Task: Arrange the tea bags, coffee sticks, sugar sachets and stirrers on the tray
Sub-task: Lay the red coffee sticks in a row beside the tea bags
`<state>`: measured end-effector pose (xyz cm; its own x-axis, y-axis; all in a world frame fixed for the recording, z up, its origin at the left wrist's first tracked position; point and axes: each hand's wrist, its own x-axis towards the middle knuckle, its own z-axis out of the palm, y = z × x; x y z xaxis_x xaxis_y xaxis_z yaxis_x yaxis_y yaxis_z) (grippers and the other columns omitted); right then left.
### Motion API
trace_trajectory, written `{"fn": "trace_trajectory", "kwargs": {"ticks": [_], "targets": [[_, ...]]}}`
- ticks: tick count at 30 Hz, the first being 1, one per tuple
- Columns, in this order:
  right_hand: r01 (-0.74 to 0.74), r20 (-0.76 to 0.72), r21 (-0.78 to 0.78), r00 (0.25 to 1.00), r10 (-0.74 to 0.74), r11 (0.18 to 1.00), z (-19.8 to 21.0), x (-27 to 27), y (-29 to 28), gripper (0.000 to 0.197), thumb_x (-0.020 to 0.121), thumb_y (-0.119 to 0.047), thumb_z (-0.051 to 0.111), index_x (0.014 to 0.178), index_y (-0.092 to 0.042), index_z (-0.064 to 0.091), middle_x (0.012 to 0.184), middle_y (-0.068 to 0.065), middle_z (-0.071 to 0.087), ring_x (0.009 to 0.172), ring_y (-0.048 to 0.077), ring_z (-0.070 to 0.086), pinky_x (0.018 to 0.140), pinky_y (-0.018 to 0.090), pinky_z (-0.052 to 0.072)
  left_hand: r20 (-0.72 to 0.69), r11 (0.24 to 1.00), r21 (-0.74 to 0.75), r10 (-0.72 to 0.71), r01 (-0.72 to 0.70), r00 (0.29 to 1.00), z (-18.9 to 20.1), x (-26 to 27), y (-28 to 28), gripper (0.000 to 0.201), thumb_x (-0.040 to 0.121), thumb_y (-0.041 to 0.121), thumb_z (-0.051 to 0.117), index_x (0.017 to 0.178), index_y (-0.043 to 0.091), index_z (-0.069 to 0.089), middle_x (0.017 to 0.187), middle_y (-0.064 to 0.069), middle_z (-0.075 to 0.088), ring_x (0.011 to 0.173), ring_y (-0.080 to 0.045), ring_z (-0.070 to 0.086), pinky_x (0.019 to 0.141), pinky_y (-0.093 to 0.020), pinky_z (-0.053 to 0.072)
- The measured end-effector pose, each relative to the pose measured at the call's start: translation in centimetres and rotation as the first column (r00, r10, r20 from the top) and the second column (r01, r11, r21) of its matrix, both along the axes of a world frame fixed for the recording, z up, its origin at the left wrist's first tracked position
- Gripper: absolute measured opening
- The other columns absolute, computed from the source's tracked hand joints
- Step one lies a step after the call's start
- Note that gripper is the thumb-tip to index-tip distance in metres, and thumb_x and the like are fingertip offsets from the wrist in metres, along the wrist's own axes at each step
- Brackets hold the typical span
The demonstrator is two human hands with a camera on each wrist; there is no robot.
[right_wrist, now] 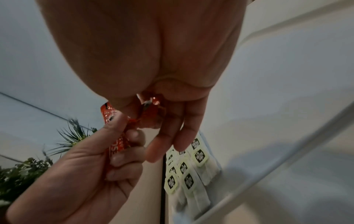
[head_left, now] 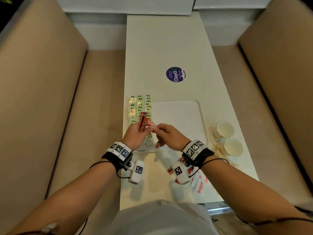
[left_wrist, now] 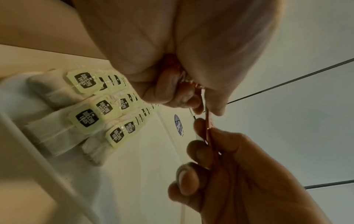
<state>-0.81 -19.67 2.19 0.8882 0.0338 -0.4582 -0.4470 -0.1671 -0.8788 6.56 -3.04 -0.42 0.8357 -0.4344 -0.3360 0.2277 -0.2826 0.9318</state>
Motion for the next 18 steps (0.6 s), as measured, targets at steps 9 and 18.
{"fn": "trace_trajectory", "kwargs": {"ticks": [9,18], "targets": [[0.113,0.116,-0.164,0.989,-0.095,0.980,-0.7,-0.2,-1.5,0.017,0.096,-0.027,0.070,0.096,-0.011,0.074,0.076,-0.001,0.070,0.068,0.014,0.072,0.069,0.025,0.057,-0.016,0.999,0.024,0.044,-0.044,0.999,-0.4,0.4,0.2,0.002,0.091,0.026,0.073,0.089,0.024,0.074,0.063,0.000,0.056,0.056,-0.017,0.046,0.057,-0.034,0.043],[0.355,0.082,0.037,0.931,-0.357,0.934,-1.0,0.1,-2.7,0.017,0.094,-0.011,0.071,0.105,0.001,0.070,0.083,0.009,0.076,0.063,0.017,0.071,0.071,0.030,0.062,-0.017,0.998,0.039,0.054,-0.053,0.998,-0.8,0.5,-0.1,0.008,0.091,0.026,0.073,0.084,0.029,0.075,0.084,-0.011,0.075,0.054,-0.016,0.047,0.058,-0.032,0.045]]}}
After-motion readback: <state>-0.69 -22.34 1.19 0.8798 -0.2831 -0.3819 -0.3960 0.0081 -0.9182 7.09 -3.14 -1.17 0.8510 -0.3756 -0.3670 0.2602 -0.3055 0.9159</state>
